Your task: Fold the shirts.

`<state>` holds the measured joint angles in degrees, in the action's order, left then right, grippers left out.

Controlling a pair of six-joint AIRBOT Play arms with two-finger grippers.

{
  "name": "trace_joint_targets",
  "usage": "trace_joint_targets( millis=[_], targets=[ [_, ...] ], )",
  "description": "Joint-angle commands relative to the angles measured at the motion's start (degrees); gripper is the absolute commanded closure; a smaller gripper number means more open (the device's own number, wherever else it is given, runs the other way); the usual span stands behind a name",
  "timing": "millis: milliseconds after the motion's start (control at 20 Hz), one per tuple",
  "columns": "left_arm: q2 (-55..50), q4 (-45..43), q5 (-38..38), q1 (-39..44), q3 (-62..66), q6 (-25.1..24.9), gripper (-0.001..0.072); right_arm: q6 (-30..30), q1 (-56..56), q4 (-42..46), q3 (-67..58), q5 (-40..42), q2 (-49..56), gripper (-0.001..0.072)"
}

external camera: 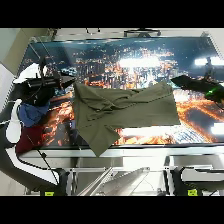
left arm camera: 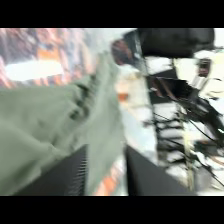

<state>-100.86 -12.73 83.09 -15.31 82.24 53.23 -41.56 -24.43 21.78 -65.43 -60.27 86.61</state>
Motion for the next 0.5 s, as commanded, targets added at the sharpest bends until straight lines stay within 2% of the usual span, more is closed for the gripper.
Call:
trace_joint_targets(
  millis=[0,200,450],
  targets=[
    [5.03,-5.95,7.3,-2.84,-5.7,3.45,0.0525,-5.88,-6.62,11.41,0.59,-10.4,-2.67,0.0343],
    [17.29,-18.95,3.19,-4.74,-24.9,3.91,0.0525,-9.53,-12.2,28.06,8.02,-12.15,-3.56,0.0343],
    [26.32,-21.66,-2.38,-9.42,-42.18,4.9,0.0512,-9.49,-14.05,33.66,12.37,-13.25,1.46,0.0343]
  ],
)
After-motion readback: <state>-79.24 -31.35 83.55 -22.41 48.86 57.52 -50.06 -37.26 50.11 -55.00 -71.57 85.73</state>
